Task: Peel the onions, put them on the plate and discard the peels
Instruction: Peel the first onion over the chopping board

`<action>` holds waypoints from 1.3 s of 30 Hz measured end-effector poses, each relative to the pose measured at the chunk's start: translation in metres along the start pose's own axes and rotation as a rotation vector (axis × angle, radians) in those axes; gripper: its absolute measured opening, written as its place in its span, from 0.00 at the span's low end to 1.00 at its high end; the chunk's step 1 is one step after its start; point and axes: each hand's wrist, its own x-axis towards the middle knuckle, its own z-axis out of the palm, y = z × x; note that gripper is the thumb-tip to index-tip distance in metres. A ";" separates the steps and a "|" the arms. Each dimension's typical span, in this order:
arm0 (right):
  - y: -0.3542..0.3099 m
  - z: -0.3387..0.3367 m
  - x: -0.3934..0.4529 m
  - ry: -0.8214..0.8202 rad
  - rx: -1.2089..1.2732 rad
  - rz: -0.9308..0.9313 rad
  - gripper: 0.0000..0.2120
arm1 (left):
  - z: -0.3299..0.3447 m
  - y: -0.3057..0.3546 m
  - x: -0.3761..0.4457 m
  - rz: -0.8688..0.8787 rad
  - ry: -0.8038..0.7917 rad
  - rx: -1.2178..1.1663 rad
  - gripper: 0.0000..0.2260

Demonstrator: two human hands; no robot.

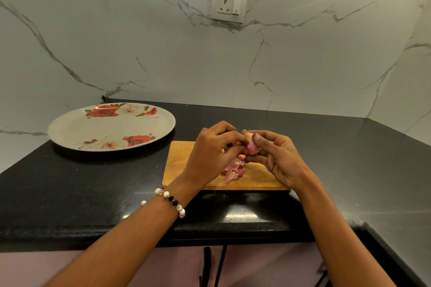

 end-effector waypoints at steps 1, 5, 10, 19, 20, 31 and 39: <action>0.000 0.001 0.000 0.001 -0.007 0.008 0.18 | 0.000 0.000 0.000 -0.010 0.000 -0.028 0.06; -0.001 0.000 0.000 0.010 -0.064 0.009 0.18 | 0.000 -0.001 0.001 -0.010 -0.041 -0.028 0.04; 0.000 -0.001 0.000 0.007 -0.094 0.010 0.17 | 0.001 0.000 0.000 -0.011 -0.076 0.012 0.05; 0.001 0.001 -0.001 0.015 -0.101 0.036 0.16 | 0.004 0.003 -0.001 -0.051 -0.133 0.117 0.08; 0.002 0.000 -0.001 0.017 -0.098 0.039 0.17 | 0.005 0.003 0.000 -0.073 -0.138 0.103 0.08; 0.000 -0.002 0.002 0.036 0.047 -0.020 0.19 | 0.002 0.002 -0.001 -0.136 -0.132 0.215 0.09; 0.000 -0.005 0.002 0.025 0.056 -0.080 0.17 | 0.001 -0.002 0.003 -0.231 -0.007 0.182 0.07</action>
